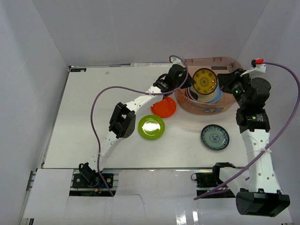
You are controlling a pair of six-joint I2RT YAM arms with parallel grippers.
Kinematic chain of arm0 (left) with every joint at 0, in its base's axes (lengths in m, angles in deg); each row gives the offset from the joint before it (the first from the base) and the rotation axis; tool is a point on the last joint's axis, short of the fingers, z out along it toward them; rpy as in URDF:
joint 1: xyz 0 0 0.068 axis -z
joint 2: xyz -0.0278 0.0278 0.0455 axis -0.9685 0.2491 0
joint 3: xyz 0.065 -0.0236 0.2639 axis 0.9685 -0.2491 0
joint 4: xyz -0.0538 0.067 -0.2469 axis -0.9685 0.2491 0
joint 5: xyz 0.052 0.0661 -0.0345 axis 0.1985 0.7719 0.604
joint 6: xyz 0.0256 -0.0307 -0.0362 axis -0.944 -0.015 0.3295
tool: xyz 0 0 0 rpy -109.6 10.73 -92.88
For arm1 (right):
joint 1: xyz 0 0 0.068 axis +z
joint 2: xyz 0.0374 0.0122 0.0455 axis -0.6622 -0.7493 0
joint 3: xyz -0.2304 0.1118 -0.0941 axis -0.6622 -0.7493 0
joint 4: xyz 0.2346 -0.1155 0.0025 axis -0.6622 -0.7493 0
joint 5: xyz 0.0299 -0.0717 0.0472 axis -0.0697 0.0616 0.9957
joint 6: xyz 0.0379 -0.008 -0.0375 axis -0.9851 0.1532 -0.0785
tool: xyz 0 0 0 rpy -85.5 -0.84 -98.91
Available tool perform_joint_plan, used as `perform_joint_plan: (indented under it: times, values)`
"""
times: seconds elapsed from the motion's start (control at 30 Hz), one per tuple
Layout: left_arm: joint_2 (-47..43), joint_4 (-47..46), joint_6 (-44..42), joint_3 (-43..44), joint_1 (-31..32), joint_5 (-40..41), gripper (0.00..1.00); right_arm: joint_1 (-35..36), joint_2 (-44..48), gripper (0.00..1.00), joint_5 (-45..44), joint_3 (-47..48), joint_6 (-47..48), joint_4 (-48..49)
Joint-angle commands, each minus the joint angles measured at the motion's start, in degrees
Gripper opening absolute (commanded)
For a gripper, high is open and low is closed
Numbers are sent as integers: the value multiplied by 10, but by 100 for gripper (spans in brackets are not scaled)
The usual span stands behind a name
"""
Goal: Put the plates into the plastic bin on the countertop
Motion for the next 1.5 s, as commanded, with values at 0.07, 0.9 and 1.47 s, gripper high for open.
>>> perform_joint_plan:
  times: [0.07,0.9,1.47]
  values:
    - [-30,-66,17,4,1,-28,54,2,3,13,-2,-11,15,3]
    - [-820,62,-44,-913,-27,111,87,284,86,88,-177,-305,43,-99]
    - [-664,-61,-25,-976,-33,130,84,285,-46,77,-359,-333,-17,-196]
